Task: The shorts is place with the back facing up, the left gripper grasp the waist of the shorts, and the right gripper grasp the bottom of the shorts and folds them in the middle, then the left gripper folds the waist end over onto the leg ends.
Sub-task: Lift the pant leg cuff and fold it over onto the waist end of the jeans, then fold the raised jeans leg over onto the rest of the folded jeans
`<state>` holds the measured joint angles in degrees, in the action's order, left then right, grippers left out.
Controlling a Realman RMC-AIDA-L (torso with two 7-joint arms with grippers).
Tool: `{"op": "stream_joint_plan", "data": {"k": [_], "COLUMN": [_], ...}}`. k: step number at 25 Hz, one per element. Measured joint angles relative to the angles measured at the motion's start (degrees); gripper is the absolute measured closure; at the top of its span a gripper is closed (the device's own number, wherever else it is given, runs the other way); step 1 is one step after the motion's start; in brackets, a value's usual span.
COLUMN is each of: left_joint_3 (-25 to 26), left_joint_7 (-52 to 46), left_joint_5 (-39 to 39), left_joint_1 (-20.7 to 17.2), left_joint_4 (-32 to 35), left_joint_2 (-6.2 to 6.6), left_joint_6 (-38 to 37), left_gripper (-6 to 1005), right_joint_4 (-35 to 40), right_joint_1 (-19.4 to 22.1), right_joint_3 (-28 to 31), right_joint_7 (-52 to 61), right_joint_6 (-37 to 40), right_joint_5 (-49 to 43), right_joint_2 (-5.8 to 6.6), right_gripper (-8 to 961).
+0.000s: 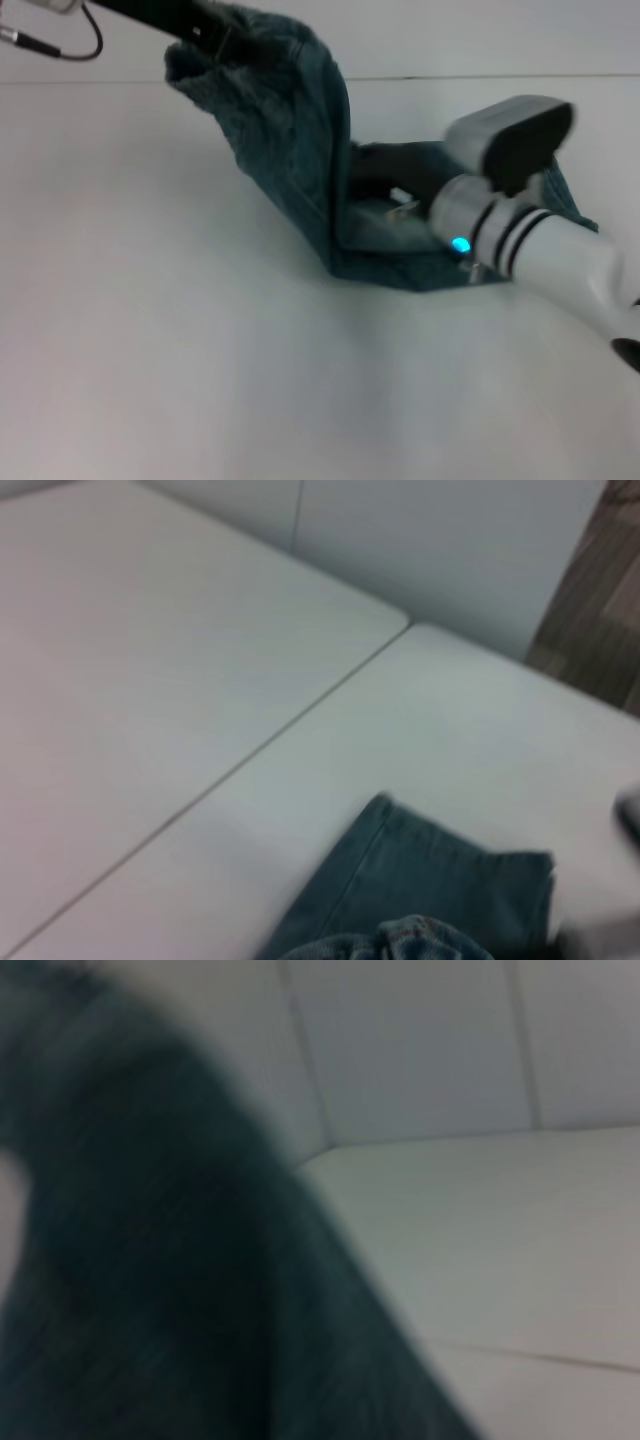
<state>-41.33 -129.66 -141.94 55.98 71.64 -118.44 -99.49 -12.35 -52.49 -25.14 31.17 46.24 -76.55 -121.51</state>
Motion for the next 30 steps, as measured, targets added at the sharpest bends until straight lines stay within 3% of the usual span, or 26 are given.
{"op": "stream_joint_plan", "data": {"k": [5, 11, 17, 22, 30], "left_joint_3": [-0.04, -0.03, -0.03, -0.17, -3.21], "left_joint_7": [-1.96, -2.84, -2.49, -1.27, 1.11], "left_joint_5": [2.99, 4.21, 4.24, 4.56, 8.02], "left_joint_1": [1.25, 1.54, 0.47, -0.89, -2.12], "left_joint_4": [1.86, 2.33, 1.94, 1.29, -2.68], "left_joint_2": [0.46, 0.74, 0.59, -0.09, -2.22], "left_joint_6": [-1.82, -2.24, -2.23, -2.90, -1.68], "left_gripper": [907, 907, 907, 908, 908], "right_joint_4": [-6.17, -10.22, -11.47, -8.83, -1.43], "right_joint_1": [-2.92, -2.34, -0.80, 4.81, 15.39], "right_joint_3": [3.53, 16.99, 23.56, 26.47, 37.50], "right_joint_7": [-5.05, -5.10, -5.04, -4.81, -4.60], "right_joint_6": [-1.01, -3.55, -6.12, -3.89, 11.57], "right_joint_5": [-6.22, -23.37, -30.93, -31.16, -30.76], "right_joint_2": [-0.03, -0.04, 0.04, 0.61, 1.31], "right_gripper": [944, 945, 946, 945, 942]}}
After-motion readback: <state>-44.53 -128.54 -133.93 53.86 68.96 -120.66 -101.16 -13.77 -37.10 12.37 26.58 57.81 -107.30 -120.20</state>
